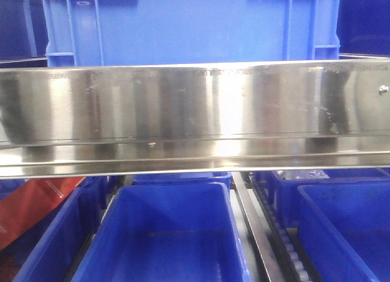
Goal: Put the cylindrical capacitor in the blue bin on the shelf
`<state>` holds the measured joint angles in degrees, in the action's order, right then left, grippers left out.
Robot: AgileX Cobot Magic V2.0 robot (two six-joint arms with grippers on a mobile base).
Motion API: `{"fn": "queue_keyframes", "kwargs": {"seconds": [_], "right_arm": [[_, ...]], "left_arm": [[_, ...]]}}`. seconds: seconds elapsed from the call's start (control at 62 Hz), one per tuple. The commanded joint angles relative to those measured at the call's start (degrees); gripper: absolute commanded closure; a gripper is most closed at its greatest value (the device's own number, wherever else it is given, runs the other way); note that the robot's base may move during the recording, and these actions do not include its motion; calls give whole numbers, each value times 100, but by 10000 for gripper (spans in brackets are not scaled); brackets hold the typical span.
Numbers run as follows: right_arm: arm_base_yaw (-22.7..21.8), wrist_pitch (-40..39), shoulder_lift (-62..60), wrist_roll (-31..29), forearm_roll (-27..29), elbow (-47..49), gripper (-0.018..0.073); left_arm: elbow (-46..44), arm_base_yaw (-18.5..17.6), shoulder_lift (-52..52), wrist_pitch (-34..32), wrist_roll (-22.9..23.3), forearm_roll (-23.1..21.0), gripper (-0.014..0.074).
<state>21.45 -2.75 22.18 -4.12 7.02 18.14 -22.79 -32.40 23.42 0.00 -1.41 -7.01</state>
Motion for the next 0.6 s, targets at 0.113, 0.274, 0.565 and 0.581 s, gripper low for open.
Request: {"fn": "queue_keyframes", "kwargs": {"seconds": [0.113,0.274,0.565,0.581], "right_arm": [[-1106,-122,-686,-15,-285,-852,727],[-1384,-122,-1275,108,-298,-1444,727],[-1394,345,-2218,247,-510,-1814,727],[-1394,345,-2218,247,-510,-1814,727]], "left_arm": [[3,-30,-27,-107,-1,-32,707],[3,-30,-27,-107,-1,-32,707],[3,-30,-27,-107,-1,-32,707],[3,-30,-27,-107,-1,-32,707]]}}
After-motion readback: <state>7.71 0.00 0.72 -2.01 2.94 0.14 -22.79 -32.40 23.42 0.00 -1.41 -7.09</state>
